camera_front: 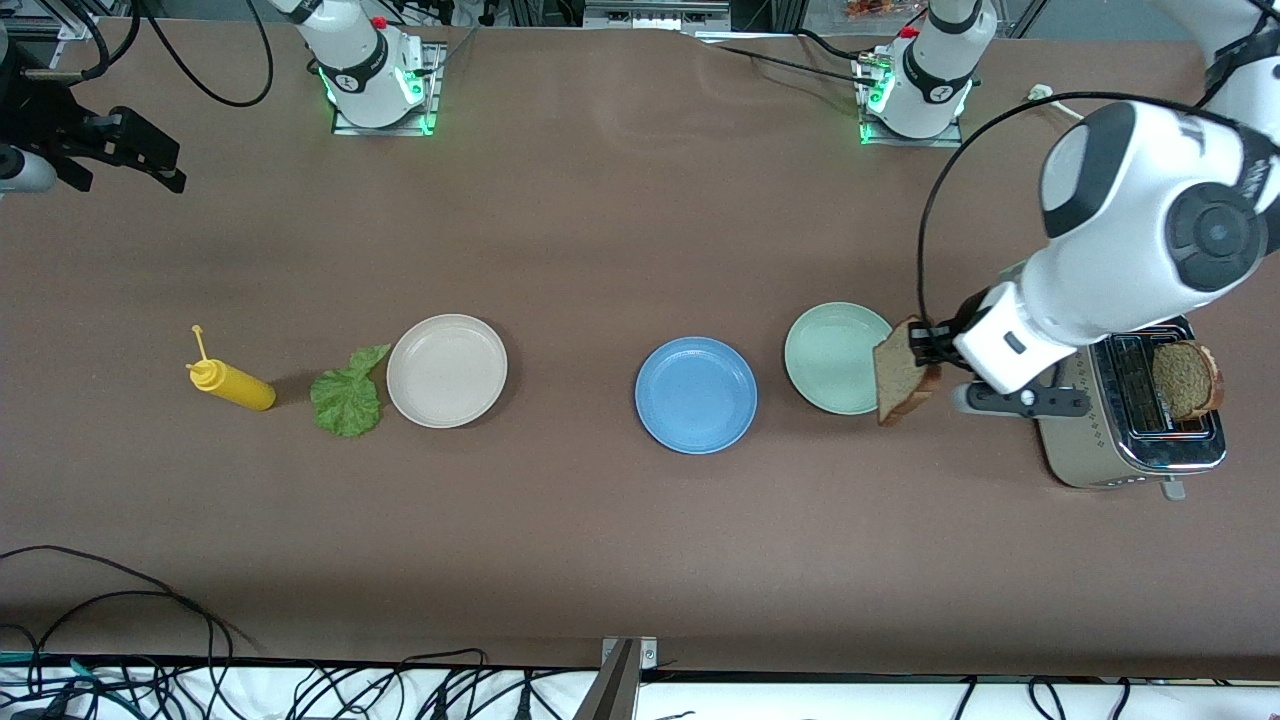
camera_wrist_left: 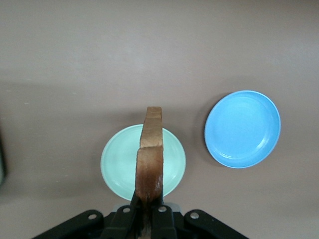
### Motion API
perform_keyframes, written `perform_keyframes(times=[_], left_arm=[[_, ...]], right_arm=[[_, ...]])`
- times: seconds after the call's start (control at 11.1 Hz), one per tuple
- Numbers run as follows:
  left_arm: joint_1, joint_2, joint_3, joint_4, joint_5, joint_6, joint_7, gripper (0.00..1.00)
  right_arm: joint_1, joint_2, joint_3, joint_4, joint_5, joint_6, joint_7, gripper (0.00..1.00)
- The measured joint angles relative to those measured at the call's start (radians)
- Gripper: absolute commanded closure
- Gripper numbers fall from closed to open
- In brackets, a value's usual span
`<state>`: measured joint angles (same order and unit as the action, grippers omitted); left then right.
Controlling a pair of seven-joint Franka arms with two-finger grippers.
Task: Make sandwich in blue plate with both arms
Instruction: 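Carry the bread slice with the left gripper to the blue plate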
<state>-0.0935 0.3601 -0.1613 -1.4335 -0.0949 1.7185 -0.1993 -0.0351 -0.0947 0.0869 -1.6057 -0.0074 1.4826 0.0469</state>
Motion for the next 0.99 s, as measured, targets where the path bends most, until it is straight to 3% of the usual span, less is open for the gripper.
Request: perform_keyframes(times=[0.36,0.99], left_arm=[[0.000,0.074,-0.093,-0.001,0.000,0.080,-0.024,1.00],[-0.015,0.244,-0.287,-0.001,-0.001,0.319,-0.262,1.00]], right_arm=[[0.000,0.000,0.000,0.000,0.000,0.000,0.000,0.00],[0.000,0.003,0.000,0.000,0.000,-0.001,0.000,0.00]])
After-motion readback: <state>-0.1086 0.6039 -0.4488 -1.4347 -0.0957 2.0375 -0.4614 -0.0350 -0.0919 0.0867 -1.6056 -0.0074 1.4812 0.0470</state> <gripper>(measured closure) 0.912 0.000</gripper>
